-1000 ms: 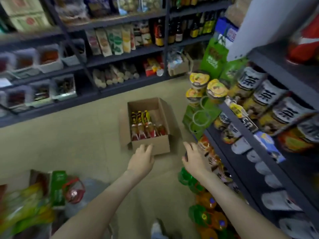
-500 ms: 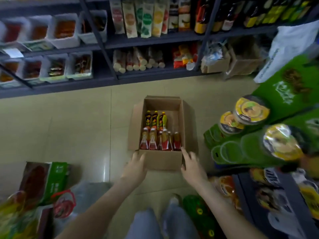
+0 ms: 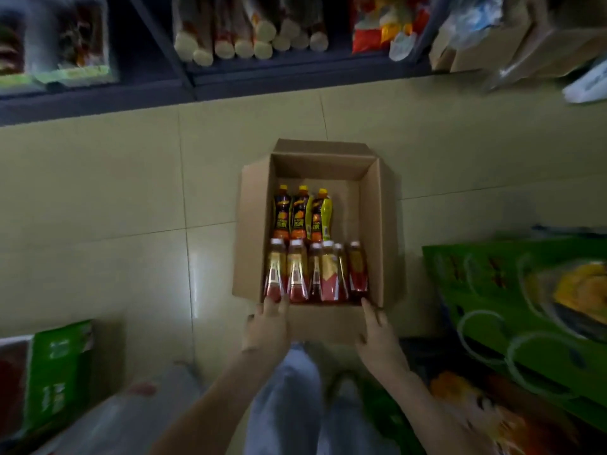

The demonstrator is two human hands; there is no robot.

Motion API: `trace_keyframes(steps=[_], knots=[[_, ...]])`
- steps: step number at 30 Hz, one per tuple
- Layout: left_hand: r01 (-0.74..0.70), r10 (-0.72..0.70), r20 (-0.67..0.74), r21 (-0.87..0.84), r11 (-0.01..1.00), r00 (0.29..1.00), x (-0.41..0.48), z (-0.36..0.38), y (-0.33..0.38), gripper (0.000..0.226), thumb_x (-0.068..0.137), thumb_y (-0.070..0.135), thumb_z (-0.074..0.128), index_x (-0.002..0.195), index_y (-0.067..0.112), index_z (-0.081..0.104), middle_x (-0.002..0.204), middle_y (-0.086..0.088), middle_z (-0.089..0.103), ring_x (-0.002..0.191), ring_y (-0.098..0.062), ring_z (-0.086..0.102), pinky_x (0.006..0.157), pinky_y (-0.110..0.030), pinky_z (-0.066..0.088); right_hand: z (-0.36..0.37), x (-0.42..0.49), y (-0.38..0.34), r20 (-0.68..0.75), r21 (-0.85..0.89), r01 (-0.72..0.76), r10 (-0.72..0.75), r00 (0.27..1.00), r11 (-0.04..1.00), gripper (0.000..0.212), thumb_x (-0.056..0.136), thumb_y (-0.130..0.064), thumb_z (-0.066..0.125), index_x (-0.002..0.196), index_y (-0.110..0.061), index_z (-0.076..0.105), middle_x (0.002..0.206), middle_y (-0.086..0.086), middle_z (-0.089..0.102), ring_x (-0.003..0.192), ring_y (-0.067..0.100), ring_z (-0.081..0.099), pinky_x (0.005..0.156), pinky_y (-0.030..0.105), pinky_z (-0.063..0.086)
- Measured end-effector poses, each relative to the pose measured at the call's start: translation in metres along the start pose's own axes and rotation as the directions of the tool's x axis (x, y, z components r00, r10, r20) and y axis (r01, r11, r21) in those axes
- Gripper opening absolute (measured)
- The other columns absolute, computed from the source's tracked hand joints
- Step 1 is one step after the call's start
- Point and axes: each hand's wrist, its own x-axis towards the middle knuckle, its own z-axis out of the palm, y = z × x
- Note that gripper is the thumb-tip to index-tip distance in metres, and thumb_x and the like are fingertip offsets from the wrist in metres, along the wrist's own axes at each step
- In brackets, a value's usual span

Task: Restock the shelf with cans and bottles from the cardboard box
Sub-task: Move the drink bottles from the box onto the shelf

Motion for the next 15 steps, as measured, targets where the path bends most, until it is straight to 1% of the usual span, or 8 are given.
trace_keyframes(steps=[1, 3, 5, 7, 8, 11, 13, 15], knots=[[-0.017, 0.016, 0.019, 0.065, 0.998, 1.000, 0.021, 0.008, -0.003, 0.065, 0.097, 0.022, 0.040, 0.152, 0.021, 0.005, 0.156, -0.012, 0.013, 0.138, -0.030, 0.026, 0.111, -0.042, 0.029, 0.011, 0.022, 0.001, 0.014, 0.015, -0.010, 0.010, 1.000, 1.000, 0.081, 0.093, -0.025, 0.057, 0.152, -0.031, 0.003, 0.151, 0.003, 0.027, 0.128, 0.016, 0.043, 0.102, 0.030, 0.040], [-0.104, 0.097, 0.046, 0.205, 0.973, 0.994, 0.067, 0.029, -0.008, 0.063, 0.099, 0.018, 0.035, 0.153, 0.020, 0.003, 0.159, -0.012, 0.006, 0.144, -0.031, 0.013, 0.117, -0.044, 0.015, 0.031, 0.069, 0.006, 0.028, 0.004, -0.039, 0.039, 0.999, 0.999, 0.078, 0.095, -0.028, 0.052, 0.152, -0.032, -0.001, 0.153, 0.003, 0.025, 0.132, 0.016, 0.039, 0.104, 0.031, 0.036], [-0.154, 0.140, 0.073, 0.249, 0.956, 0.987, 0.110, 0.052, -0.011, 0.061, 0.100, 0.018, 0.032, 0.153, 0.016, 0.002, 0.160, -0.014, 0.007, 0.146, -0.030, 0.010, 0.118, -0.044, 0.009, 0.052, 0.115, 0.012, 0.038, 0.044, -0.095, 0.094, 0.995, 0.994, 0.077, 0.096, -0.029, 0.051, 0.153, -0.031, 0.000, 0.152, 0.003, 0.027, 0.135, 0.018, 0.035, 0.107, 0.034, 0.031], [-0.126, 0.106, 0.100, 0.220, 0.967, 0.989, 0.147, 0.074, -0.012, 0.061, 0.101, 0.020, 0.030, 0.153, 0.013, -0.001, 0.159, -0.015, 0.007, 0.146, -0.031, 0.010, 0.117, -0.043, 0.011, 0.077, 0.155, 0.016, 0.036, 0.129, -0.129, 0.126, 0.991, 0.983, 0.076, 0.095, -0.031, 0.054, 0.152, -0.029, 0.003, 0.150, 0.006, 0.030, 0.135, 0.021, 0.036, 0.108, 0.036, 0.030], [-0.088, 0.073, 0.090, 0.177, 0.980, 0.993, 0.164, 0.085, -0.010, 0.062, 0.101, 0.020, 0.030, 0.152, 0.011, -0.004, 0.159, -0.015, 0.007, 0.146, -0.031, 0.010, 0.117, -0.042, 0.015, 0.090, 0.175, 0.019, 0.027, 0.171, -0.122, 0.119, 0.993, 0.978, 0.079, 0.094, -0.033, 0.056, 0.152, -0.030, 0.003, 0.151, 0.008, 0.029, 0.135, 0.024, 0.036, 0.108, 0.039, 0.031], [-0.011, 0.010, 0.029, 0.017, 1.000, 1.000, 0.207, 0.112, -0.002, 0.065, 0.102, 0.023, 0.033, 0.151, 0.007, -0.007, 0.156, -0.017, 0.011, 0.142, -0.032, 0.019, 0.113, -0.039, 0.027, 0.123, 0.223, 0.027, 0.037, 0.249, -0.087, 0.080, 0.996, 0.964, 0.094, 0.088, -0.036, 0.064, 0.151, -0.036, -0.007, 0.153, 0.008, 0.025, 0.136, 0.030, 0.034, 0.107, 0.046, 0.035], [0.034, -0.034, -0.029, -0.009, 0.999, 0.999, 0.226, 0.126, 0.004, 0.069, 0.102, 0.027, 0.033, 0.150, 0.007, -0.011, 0.153, -0.024, 0.012, 0.137, -0.035, 0.025, 0.113, -0.041, 0.025, 0.136, 0.245, 0.030, 0.053, 0.273, -0.046, 0.033, 0.998, 0.961, 0.101, 0.086, -0.031, 0.067, 0.148, -0.042, -0.012, 0.154, 0.008, 0.020, 0.139, 0.033, 0.028, 0.109, 0.049, 0.032], [0.112, -0.112, -0.062, -0.004, 0.994, 0.992, 0.237, 0.138, 0.010, 0.074, 0.101, 0.035, 0.033, 0.150, 0.012, -0.017, 0.153, -0.028, 0.008, 0.135, -0.040, 0.024, 0.114, -0.045, 0.022, 0.145, 0.257, 0.033, 0.064, 0.238, -0.020, 0.005, 0.998, 0.971, 0.105, 0.086, -0.028, 0.067, 0.147, -0.042, -0.018, 0.157, 0.009, 0.011, 0.142, 0.036, 0.016, 0.111, 0.049, 0.024]])
